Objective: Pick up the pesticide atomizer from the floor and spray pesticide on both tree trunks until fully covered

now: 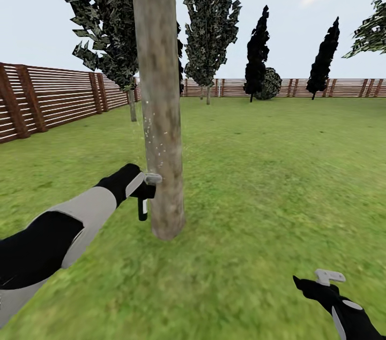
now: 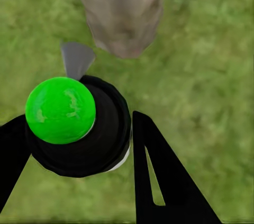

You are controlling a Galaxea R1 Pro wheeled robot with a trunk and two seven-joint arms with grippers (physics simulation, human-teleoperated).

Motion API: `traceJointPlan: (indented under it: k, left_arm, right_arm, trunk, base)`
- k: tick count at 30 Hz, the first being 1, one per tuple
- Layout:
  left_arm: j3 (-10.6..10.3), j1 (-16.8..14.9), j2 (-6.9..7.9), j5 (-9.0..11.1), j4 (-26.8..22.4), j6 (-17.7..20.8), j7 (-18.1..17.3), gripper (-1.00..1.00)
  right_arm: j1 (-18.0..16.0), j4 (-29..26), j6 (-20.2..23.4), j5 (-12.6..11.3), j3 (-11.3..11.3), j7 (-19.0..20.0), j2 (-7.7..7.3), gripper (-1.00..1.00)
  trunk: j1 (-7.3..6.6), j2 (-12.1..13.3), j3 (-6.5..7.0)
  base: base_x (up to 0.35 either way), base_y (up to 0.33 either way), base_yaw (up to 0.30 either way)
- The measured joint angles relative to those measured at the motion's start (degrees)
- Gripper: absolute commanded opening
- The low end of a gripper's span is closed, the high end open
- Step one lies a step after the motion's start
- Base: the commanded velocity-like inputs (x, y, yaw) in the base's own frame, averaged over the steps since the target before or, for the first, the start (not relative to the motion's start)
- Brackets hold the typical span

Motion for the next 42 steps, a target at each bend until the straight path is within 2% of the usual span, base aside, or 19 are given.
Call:
traceJointPlan:
  k: [8, 12, 19, 20, 25, 31, 36, 42]
  left_arm:
    - [0.0, 4.2, 0.04, -0.2, 0.0, -3.0, 0.0, -1.0]
    - [-0.1, 4.8, 0.59, -0.5, 0.0, -4.1, 0.0, -1.0]
    - [-0.1, 5.7, 6.28, -0.7, -0.1, -5.0, 0.0, -1.0]
    - [0.1, 5.7, 6.61, -0.4, -0.2, -5.1, 0.0, -1.0]
    - [0.0, 5.8, 6.46, 0.0, -0.4, -5.2, -0.1, -1.0]
    - [0.0, 5.8, 4.47, 0.2, -0.4, -5.2, -0.1, -1.0]
    - [-0.1, 5.8, 4.31, 0.0, -0.4, -5.2, -0.1, -1.0]
    - [0.0, 5.8, 3.97, 0.1, -0.4, -5.2, -0.1, -1.0]
  right_arm:
    - [0.0, 0.0, 0.0, 0.0, 0.0, 0.0, 0.01, 1.0]
    - [0.0, 0.0, 0.0, 0.0, 0.0, 0.0, -0.03, 1.0]
    - [0.0, 0.0, 0.0, 0.0, 0.0, 0.0, -0.01, 1.0]
    - [0.0, 0.0, 0.0, 0.0, 0.0, 0.0, 0.0, 1.0]
    - [0.0, 0.0, 0.0, 0.0, 0.0, 0.0, -0.01, 1.0]
    - [0.0, 0.0, 0.0, 0.0, 0.0, 0.0, -0.01, 1.0]
    - [0.0, 0.0, 0.1, 0.1, 0.0, 0.0, 0.0, 1.0]
    - [0.0, 0.0, 0.1, 0.1, 0.0, 0.0, -0.01, 1.0]
  trunk:
    - [0.0, 0.0, 0.0]
    - [0.0, 0.0, 0.01]
    - [-0.01, 0.0, 0.01]
    - [-0.01, 0.0, 0.01]
    - [-0.01, 0.0, 0.01]
    - [0.0, 0.0, 0.01]
    - [0.0, 0.0, 0.01]
    - [0.0, 0.0, 0.01]
  base:
    - [0.0, 0.0, 0.0]
    - [0.0, 0.0, 0.0]
    - [0.0, 0.0, 0.0]
    - [0.0, 0.0, 0.0]
    - [0.0, -0.018, 0.0]
    - [0.0, -0.194, 0.017]
    - [0.0, -0.037, 0.202]
    - [0.0, -0.282, 0.121]
